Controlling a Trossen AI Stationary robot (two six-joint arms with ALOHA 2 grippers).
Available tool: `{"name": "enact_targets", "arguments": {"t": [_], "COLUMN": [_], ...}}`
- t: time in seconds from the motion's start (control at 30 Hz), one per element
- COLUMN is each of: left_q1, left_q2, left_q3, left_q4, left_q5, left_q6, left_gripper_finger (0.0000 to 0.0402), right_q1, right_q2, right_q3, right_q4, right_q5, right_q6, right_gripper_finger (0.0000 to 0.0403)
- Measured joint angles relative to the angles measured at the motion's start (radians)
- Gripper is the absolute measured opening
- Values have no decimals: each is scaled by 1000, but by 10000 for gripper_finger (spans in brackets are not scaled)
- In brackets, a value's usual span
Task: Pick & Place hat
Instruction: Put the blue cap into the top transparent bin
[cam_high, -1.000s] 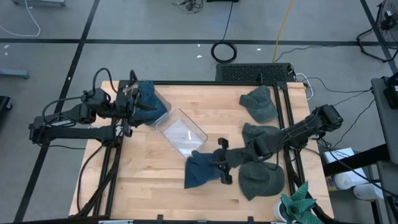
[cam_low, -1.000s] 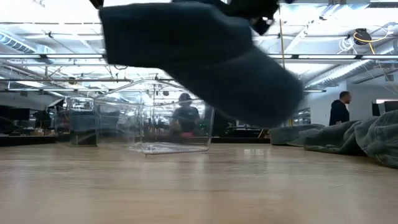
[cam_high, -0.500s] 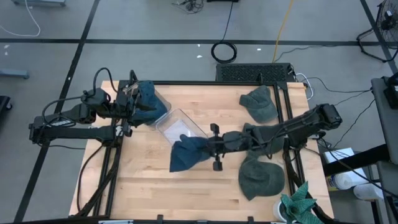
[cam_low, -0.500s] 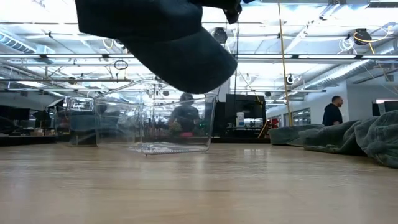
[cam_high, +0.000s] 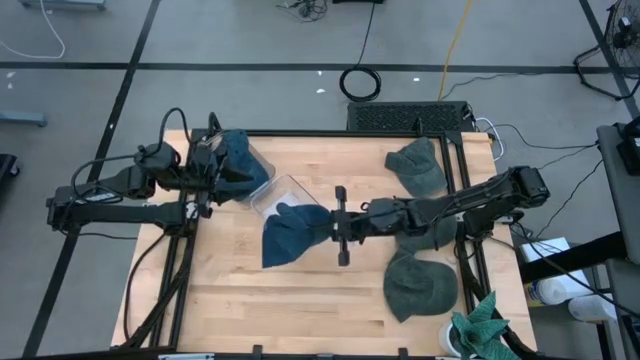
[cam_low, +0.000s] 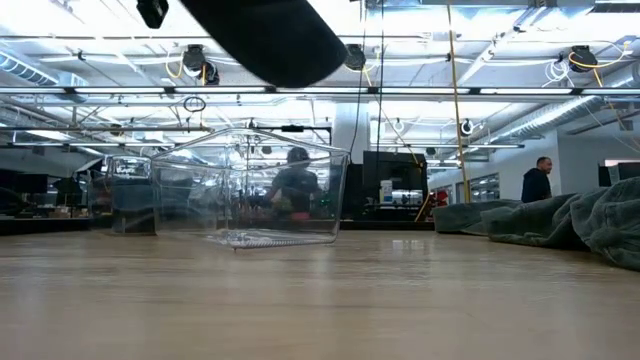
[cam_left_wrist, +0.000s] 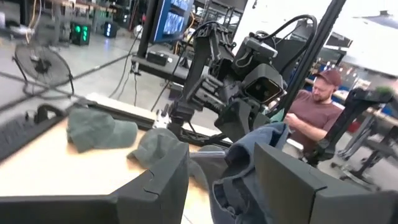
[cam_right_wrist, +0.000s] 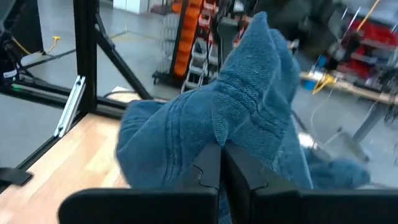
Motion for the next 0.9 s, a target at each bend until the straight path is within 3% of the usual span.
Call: {"name": "enact_targets", "arguments": {"t": [0.2,0.37,0.63,0.9], "left_q1": [-10,-61,-141,-175], "left_q2": [28,104,183,180], "left_q3": [0,0,-1,-1], "left_q4": [-4,-6,70,95], "left_q5": [9,37,41,43], "left_q6": [-141,-172,-121,-97], "left_gripper_finger": [186,187,187,187], "right_q1": [-33,-66,-109,-140], "right_q2": [0,0,0,0], "right_q3": [0,0,0,0], "right_q4": [46,71,127,126], "right_q5": [1,2,2,2], "right_q6": [-18,-18,-27,-18], "right_gripper_finger": [0,0,0,0]}}
